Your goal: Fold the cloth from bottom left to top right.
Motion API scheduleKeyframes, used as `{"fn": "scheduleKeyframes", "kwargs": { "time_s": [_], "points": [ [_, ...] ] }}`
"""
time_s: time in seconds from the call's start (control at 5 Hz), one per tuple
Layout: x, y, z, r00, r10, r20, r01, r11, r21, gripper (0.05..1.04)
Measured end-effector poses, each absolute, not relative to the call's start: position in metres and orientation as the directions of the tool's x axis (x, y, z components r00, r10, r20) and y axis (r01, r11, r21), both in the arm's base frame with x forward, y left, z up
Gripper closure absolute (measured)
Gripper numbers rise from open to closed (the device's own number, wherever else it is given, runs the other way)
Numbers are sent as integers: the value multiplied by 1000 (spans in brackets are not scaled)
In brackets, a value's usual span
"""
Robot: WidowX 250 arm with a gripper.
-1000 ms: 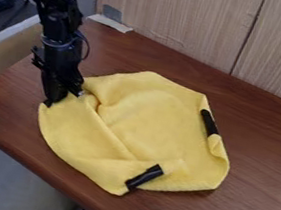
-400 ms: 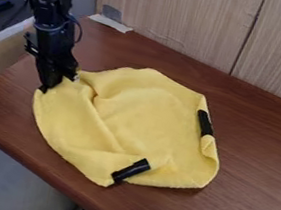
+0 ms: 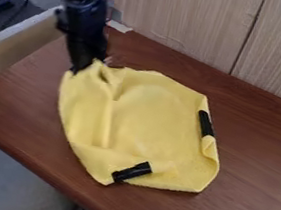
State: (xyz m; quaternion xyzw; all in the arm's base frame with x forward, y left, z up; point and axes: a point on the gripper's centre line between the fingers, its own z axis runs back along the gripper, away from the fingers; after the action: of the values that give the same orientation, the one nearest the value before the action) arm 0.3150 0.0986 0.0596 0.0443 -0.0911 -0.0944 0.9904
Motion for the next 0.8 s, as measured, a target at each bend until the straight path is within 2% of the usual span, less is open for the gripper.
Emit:
{"fn": "scheduleKeyframes", "kwargs": {
  "time_s": [0.4, 0.8],
  "points": [
    [332, 30, 70, 899, -377, 222, 364, 926, 96, 1024],
    [338, -27, 46, 834, -518, 191, 505, 855, 115, 1024]
  ]
}}
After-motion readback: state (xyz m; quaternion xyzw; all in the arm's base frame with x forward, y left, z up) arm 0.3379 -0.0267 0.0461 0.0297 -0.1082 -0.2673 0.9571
